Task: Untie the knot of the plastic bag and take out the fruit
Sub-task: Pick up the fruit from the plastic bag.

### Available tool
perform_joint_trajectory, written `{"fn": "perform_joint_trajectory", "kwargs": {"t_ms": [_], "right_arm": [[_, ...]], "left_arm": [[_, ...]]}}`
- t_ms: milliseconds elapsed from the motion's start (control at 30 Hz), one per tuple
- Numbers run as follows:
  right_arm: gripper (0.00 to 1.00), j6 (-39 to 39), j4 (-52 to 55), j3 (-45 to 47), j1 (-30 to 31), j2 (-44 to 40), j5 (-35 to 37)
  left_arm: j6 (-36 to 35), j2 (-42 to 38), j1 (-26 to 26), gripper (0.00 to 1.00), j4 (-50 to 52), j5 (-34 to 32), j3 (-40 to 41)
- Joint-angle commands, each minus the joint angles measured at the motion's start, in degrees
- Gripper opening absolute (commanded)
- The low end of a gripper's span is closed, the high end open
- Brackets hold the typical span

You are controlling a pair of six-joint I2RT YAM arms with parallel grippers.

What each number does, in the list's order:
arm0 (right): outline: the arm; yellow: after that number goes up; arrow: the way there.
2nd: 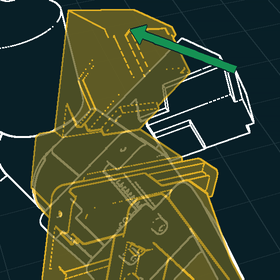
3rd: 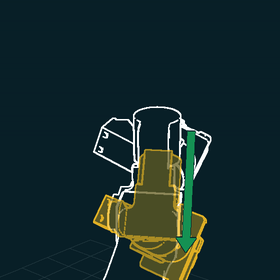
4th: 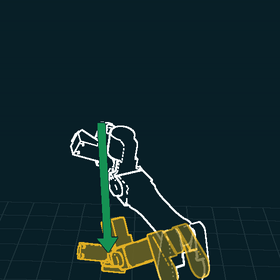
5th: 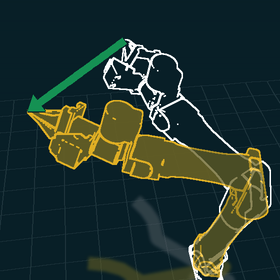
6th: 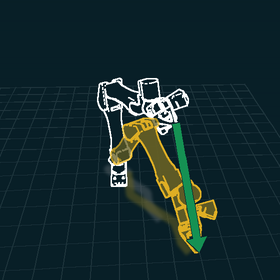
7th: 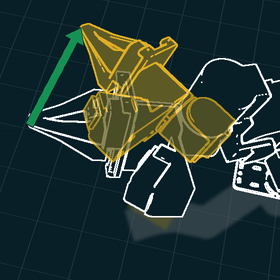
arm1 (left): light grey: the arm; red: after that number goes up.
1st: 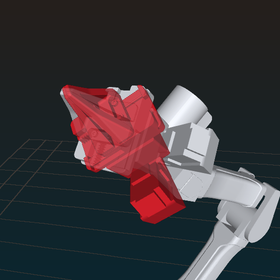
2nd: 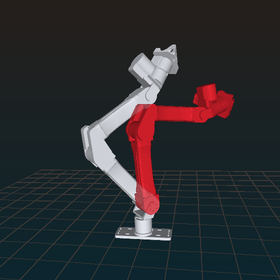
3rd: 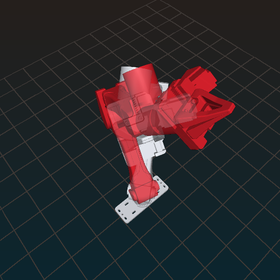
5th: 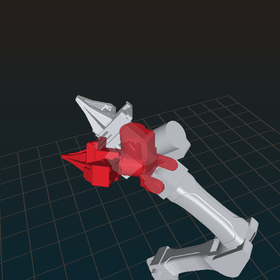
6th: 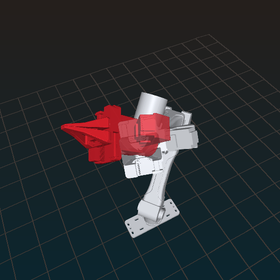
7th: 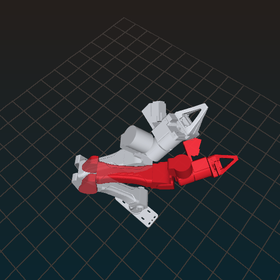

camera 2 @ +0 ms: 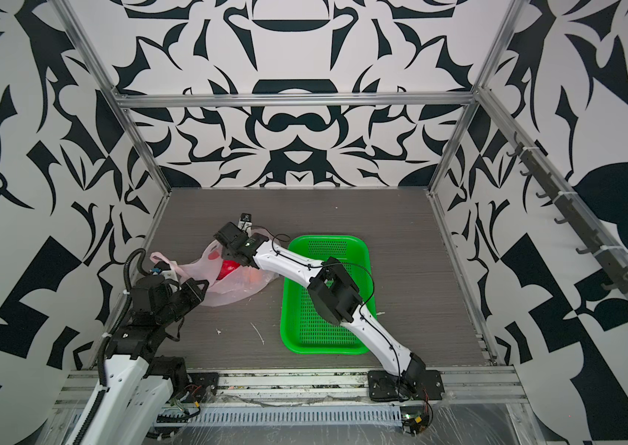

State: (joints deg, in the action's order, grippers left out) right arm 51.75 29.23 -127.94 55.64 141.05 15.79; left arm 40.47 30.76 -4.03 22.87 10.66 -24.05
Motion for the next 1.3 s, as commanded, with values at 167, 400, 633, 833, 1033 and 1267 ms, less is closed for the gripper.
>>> {"fn": "perform_joint_trajectory", "kwargs": {"t_ms": [167, 400, 633, 833, 1033, 1267], "right_arm": [[0.51, -0.3, -1.9, 4.1, -0.2, -6.4, 0.2], [0.48, -2.2, -4.0, 9.4, 1.1, -10.7, -1.1], [0.46, -7.1, -2.9, 10.8, 3.8, -13.7, -1.0], [0.44, -12.1, -2.1, 11.5, 6.7, -15.8, -1.1], [0.42, -16.5, -2.9, 13.7, 9.0, -18.6, -2.5], [0.4, -19.3, -3.6, 17.6, 10.4, -22.2, -6.7]], "left_arm": [[-0.9, 0.9, 0.0, 0.0, 0.4, -1.0, 0.7], [-1.3, 2.7, 0.0, 0.0, -1.5, 0.0, 0.0], [-1.7, 3.6, 0.0, 0.0, -2.9, 1.7, -0.2], [-2.2, 5.7, 0.0, 0.0, -3.1, 2.6, -1.0], [-3.1, 7.2, 0.0, 0.0, -3.5, 2.9, -1.7], [-3.4, 7.9, 0.0, 0.0, -4.6, 2.7, -0.1]]}}
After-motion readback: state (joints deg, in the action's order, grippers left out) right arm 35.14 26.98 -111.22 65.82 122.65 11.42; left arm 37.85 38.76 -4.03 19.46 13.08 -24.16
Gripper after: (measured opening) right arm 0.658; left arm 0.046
